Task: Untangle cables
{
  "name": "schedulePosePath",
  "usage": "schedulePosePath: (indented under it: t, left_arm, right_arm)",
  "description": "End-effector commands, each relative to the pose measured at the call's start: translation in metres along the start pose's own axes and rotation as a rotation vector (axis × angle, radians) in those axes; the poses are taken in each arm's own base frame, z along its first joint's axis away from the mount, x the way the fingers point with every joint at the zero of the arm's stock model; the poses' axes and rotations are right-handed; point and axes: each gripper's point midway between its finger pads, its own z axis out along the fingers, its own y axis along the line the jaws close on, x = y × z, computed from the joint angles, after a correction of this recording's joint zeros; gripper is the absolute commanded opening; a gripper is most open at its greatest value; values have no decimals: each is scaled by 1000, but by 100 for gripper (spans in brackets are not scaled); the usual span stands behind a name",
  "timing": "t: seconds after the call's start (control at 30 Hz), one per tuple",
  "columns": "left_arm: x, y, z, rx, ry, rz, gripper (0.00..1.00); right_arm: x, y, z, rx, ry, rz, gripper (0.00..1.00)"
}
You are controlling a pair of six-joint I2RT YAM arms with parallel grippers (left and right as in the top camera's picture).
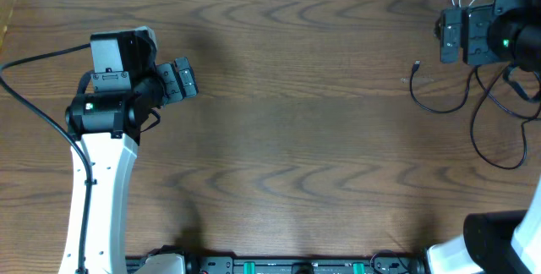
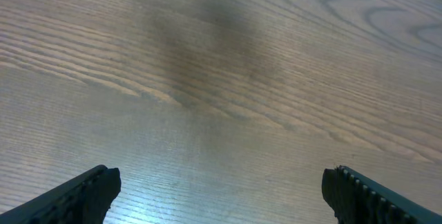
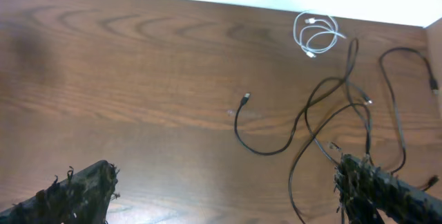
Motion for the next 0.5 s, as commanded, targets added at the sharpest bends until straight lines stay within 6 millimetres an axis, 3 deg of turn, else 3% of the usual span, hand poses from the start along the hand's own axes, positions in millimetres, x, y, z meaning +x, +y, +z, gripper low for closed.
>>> schedulePosePath:
  t: [0.0, 0.27, 0.47]
  left_arm:
    - [-1, 2, 1, -5, 0, -1, 98]
    - [-1, 2, 1, -5, 0, -1, 98]
    - [-1, 2, 1, -5, 0, -1, 98]
  right_arm:
    - [2, -9, -13, 41, -47, 22, 99]
    - [10, -10, -5, 47, -161, 33, 99]
    - [30, -24, -5, 87, -249, 70, 99]
